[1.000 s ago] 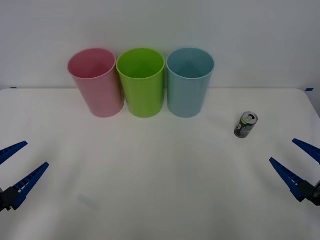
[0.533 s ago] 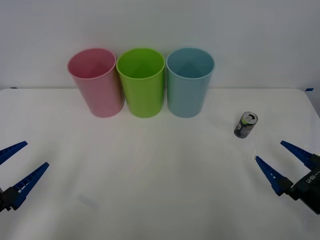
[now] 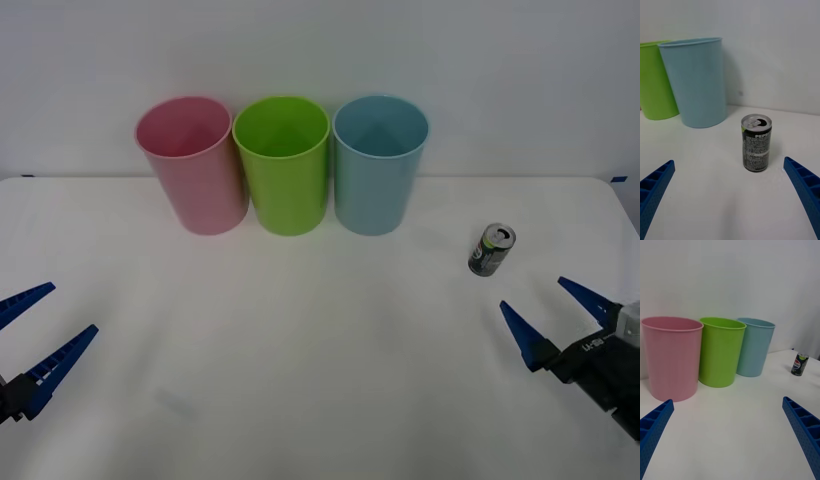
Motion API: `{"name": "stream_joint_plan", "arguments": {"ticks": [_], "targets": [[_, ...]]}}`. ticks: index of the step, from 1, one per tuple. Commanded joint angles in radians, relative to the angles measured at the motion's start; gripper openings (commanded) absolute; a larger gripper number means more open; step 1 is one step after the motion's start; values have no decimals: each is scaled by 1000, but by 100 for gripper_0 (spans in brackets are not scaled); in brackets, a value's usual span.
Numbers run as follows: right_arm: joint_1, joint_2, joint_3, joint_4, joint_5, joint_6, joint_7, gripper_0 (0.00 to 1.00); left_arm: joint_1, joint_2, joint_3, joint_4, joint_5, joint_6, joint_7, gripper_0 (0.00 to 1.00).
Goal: Grasp the object on the table and drop it into the matching bin: aluminum can to the light blue bin, PET bottle to the pink bin.
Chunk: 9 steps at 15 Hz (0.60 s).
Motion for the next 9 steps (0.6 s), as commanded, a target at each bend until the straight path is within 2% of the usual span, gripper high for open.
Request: {"name": "stream_joint_plan", "arguments": {"ticks": [1, 6, 9], "targets": [[-9, 8, 27, 0, 0, 63, 18, 100, 0, 0, 0, 0, 0, 0, 0, 100], [-121, 51, 41, 150, 9, 89, 44, 100, 0, 0, 0, 0, 0, 0, 0, 100], [-171, 78, 40, 198, 37, 157, 58, 100, 0, 0, 0, 0, 0, 0, 0, 100]]}}
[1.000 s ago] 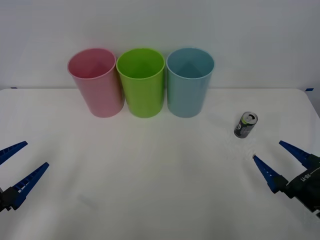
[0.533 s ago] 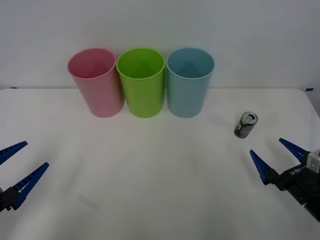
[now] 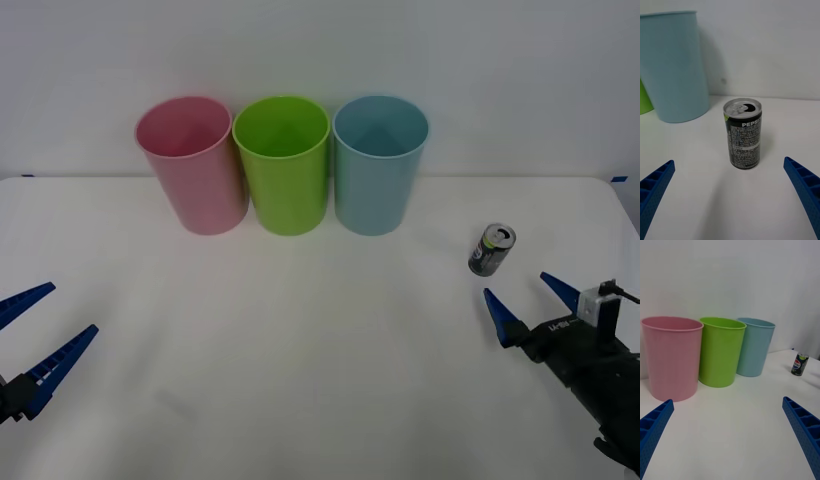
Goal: Grasp the object on the table and drop it into the matching bin: aluminum can to the light blue bin, PET bottle to the pink bin.
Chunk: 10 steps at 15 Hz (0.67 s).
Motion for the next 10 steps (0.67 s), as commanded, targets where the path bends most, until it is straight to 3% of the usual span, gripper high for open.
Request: {"name": "stream_joint_plan", "arguments": {"ticks": [1, 10], "targets": [[-22, 24, -1, 15, 23, 70, 11, 100, 0, 0, 0, 0, 0, 0, 0, 100], [-185, 74, -9, 192, 43, 141, 42, 100, 0, 0, 0, 0, 0, 0, 0, 100]]}}
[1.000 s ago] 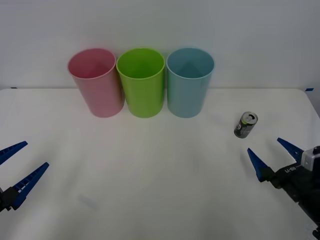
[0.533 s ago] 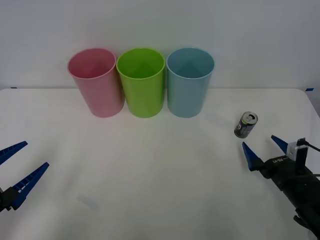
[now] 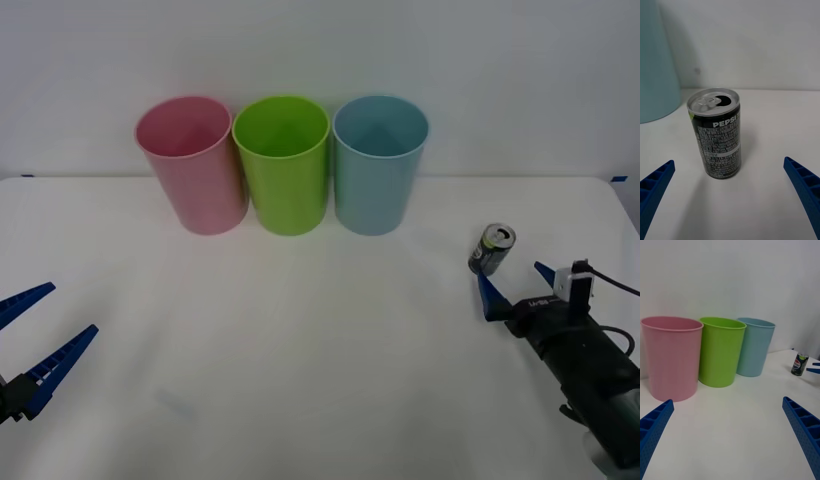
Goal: Grasp the object on the table and drop it into the matching bin: aluminum can to the light blue bin, PET bottle to the pink bin.
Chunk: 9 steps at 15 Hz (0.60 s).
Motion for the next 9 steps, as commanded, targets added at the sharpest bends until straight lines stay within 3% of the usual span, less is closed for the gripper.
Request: {"name": "stream_joint_plan", "arguments": {"ticks": [1, 9], "targets": [[-42, 16, -2, 41, 3, 24, 11, 100, 0, 0, 0, 0, 0, 0, 0, 100], [-190, 71, -26, 182, 44, 69, 42, 100, 0, 0, 0, 0, 0, 0, 0, 100]]}}
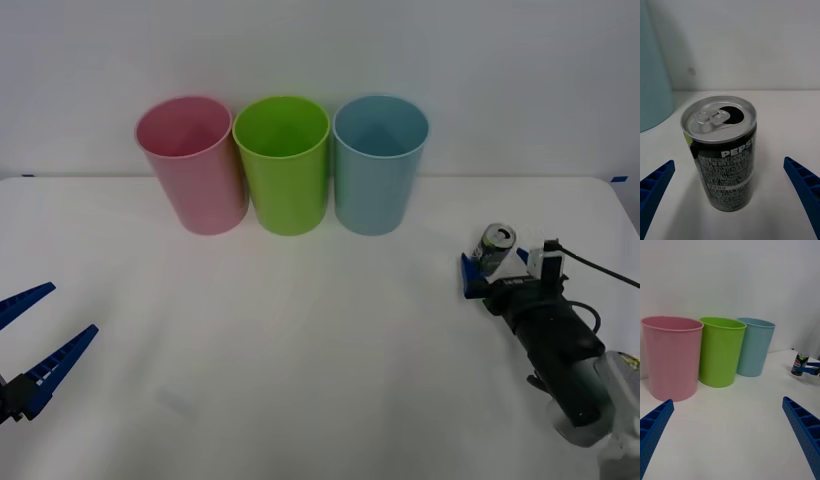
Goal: Grasp the object on the table and drop it into the matching bin: aluminum can to the light blue bin, PET bottle to the pink bin.
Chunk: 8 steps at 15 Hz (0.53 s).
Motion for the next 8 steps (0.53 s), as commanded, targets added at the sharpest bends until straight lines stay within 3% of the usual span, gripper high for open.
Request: {"name": "stream_joint_plan", "arguments": {"ticks": [1, 8], "targets": [[-59, 16, -13, 54, 17, 15, 8, 100, 0, 0, 0, 0, 0, 0, 0, 100], [-92, 31, -13, 71, 32, 63, 22, 100, 0, 0, 0, 0, 0, 0, 0, 100]]}}
